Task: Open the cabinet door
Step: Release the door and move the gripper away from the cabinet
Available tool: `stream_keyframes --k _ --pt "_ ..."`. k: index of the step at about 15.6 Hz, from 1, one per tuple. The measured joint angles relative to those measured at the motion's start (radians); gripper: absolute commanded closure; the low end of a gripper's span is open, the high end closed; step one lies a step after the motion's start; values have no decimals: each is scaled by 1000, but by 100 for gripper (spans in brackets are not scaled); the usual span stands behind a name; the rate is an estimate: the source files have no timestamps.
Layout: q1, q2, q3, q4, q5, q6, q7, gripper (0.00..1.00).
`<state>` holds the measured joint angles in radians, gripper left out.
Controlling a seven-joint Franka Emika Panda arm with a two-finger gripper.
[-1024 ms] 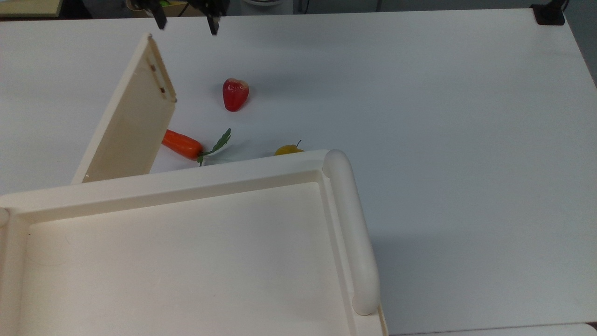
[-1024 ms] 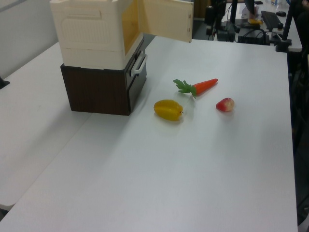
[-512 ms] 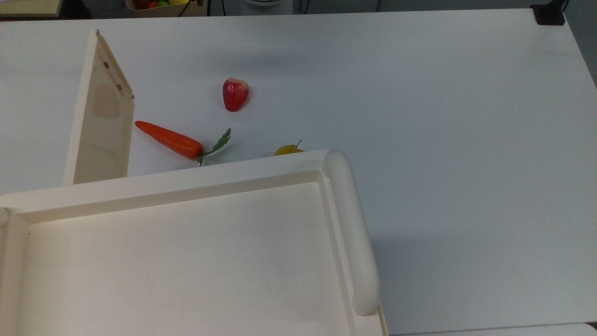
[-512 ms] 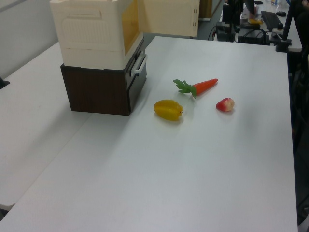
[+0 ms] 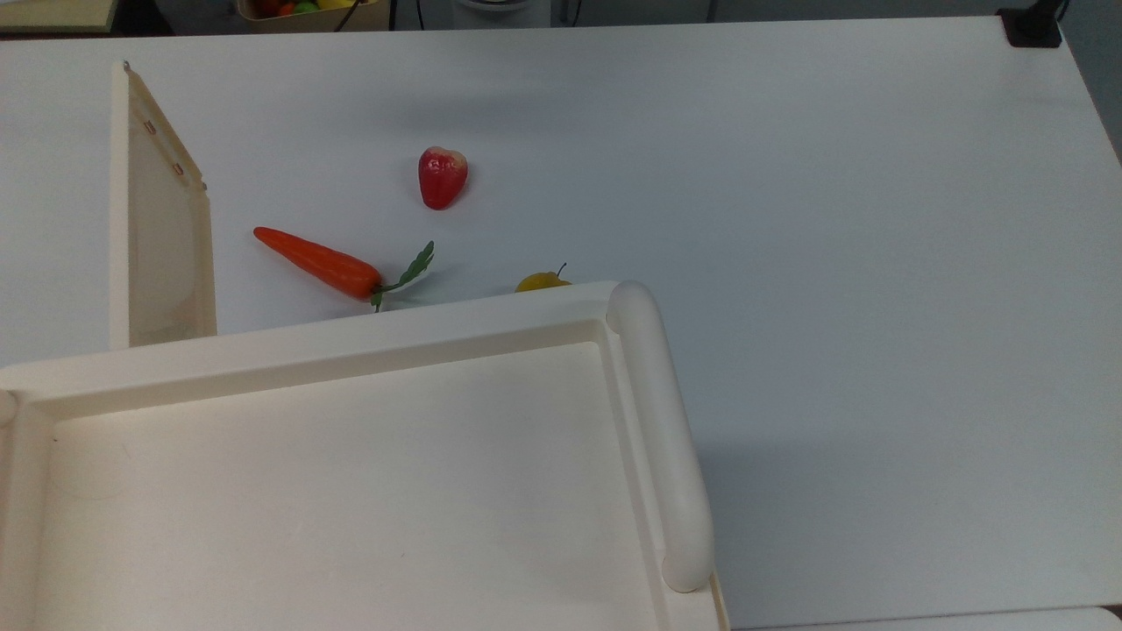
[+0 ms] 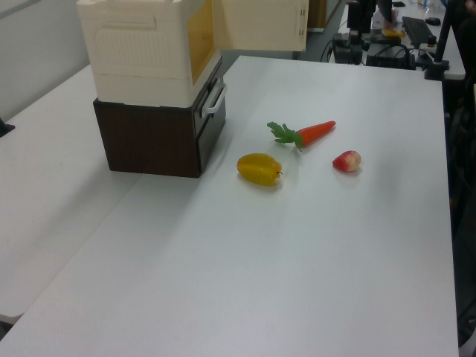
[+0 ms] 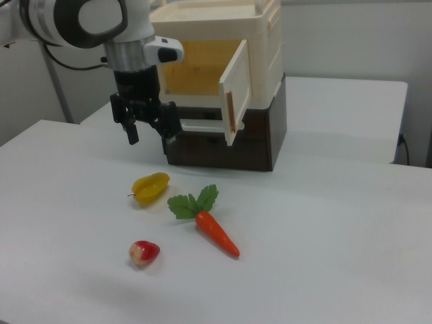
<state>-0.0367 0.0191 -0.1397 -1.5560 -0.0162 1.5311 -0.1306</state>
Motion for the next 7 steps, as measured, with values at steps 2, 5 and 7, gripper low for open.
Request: stream_keyframes --k 2,5,7 --pt "-10 0 -1 2 0 0 -26 0" --pt "-9 0 0 2 0 0 -32 0" --pt "-9 0 1 2 0 0 -38 0"
